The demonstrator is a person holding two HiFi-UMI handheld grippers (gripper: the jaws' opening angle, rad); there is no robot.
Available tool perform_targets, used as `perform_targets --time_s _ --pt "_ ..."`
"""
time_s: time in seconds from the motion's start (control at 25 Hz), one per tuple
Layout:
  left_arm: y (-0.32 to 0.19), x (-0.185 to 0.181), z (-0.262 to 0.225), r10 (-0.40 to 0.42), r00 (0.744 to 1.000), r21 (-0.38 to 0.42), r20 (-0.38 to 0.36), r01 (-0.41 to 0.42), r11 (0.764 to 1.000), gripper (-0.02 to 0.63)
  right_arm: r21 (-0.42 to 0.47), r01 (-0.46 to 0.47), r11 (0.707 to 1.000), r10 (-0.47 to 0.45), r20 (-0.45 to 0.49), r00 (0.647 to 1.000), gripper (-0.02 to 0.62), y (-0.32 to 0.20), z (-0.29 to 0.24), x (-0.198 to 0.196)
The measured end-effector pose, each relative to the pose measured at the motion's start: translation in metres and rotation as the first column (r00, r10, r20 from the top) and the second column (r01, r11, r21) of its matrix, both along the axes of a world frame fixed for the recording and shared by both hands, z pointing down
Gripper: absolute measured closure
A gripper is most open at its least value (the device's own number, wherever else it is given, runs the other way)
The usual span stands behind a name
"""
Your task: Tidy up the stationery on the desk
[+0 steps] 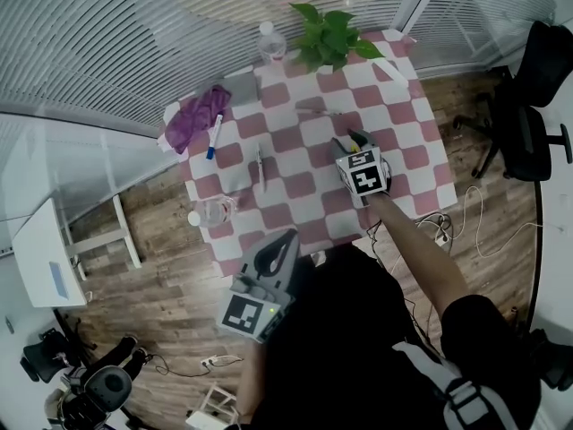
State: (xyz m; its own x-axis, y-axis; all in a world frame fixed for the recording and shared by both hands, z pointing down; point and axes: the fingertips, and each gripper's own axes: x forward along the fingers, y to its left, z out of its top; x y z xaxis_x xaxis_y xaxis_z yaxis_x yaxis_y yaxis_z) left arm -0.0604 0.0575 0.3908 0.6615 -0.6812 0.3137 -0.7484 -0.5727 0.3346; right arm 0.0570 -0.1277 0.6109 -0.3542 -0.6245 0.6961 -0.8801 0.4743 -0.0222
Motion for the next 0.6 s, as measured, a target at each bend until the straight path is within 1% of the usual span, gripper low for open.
perform_targets --time_s 0.12,0.24,0.32,0.44,0.6 --pt "-0.002 0.001 0.002 0.000 1.000 -0.005 0.001 0.000 1.000 0.574 0.028 0.143 0.989 -0.140 -0.076 0.987 0.410 -0.021 -0.001 -0.008" --pt "-0.006 0.001 0.003 -0.011 1.000 -0.013 0.004 0.011 1.000 0.574 0.050 0.285 0.957 -0.277 -0.134 0.952 0.410 -0.041 0.004 -0.017" --pt "-0.009 0.001 0.003 -0.022 1.000 -0.016 0.006 0.022 1.000 0.574 0.058 0.358 0.932 -0.344 -0.170 0.923 0.411 -0.054 0.010 -0.020" --pt "-0.012 0.001 0.004 -0.038 0.999 -0.023 0.007 0.039 0.999 0.574 0.035 0.423 0.905 -0.410 -0.187 0.893 0.424 -0.066 0.021 -0.022" --pt "-0.015 -0.001 0.010 -0.062 0.998 -0.055 0.014 0.063 0.996 0.574 -0.009 0.440 0.898 -0.434 -0.191 0.880 0.457 -0.075 0.038 -0.025"
